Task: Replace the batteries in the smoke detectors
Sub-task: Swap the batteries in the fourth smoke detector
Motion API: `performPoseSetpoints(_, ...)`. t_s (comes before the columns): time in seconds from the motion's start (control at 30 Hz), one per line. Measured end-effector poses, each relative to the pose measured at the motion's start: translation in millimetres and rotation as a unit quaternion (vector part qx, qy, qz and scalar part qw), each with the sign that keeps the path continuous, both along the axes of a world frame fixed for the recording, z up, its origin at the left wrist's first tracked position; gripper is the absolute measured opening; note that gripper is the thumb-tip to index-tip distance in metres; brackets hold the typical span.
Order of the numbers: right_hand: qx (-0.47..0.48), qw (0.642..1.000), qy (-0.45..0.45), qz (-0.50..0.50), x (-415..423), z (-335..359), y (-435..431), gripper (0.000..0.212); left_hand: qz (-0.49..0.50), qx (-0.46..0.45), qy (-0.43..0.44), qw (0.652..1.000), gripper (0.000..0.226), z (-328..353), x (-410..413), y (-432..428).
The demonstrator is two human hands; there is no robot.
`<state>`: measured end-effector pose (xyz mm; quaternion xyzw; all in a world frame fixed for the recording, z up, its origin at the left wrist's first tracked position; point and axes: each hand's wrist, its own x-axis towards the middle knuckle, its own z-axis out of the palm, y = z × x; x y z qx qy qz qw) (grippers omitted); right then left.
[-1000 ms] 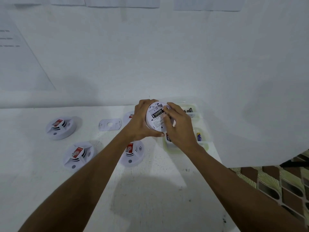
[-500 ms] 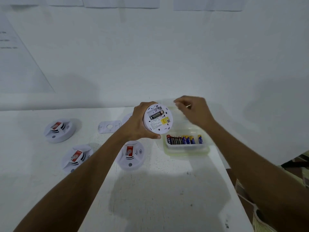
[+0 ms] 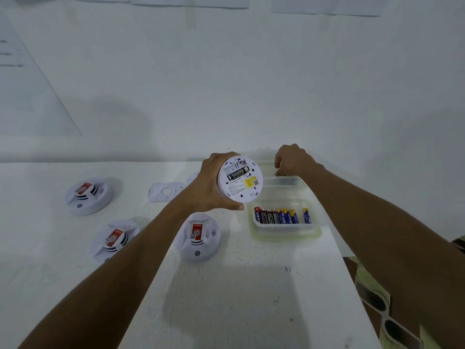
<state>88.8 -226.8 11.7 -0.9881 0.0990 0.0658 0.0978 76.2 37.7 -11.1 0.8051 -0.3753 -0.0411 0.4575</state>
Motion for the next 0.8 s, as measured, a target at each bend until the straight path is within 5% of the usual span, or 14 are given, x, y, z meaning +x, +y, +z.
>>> performPoseSetpoints(0.17, 0.198, 0.977, -0.072, -0.038, -12.4, 19.1, 2.5, 0.023, 0.003, -0.003, 0.004, 1.000, 0.107, -0.4, 2.5, 1.9)
performPoseSetpoints(0.4, 0.512, 0.836, -0.192, 0.051, -75.6, 64.2, 41.5, 0.014, 0.000, 0.003, -0.014, 1.000, 0.101, 2.1, -4.5, -4.9)
performPoseSetpoints(0.47, 0.533, 0.825, -0.176, 0.068, -88.0, 65.4, 54.6, 0.015, 0.002, 0.012, -0.028, 1.000, 0.102, 1.4, -6.2, -9.6)
performPoseSetpoints(0.8, 0.412, 0.883, -0.212, 0.072, -111.7, 45.8, 87.3, 0.008, -0.002, 0.029, -0.065, 0.997, 0.097, 7.2, -26.6, -9.7)
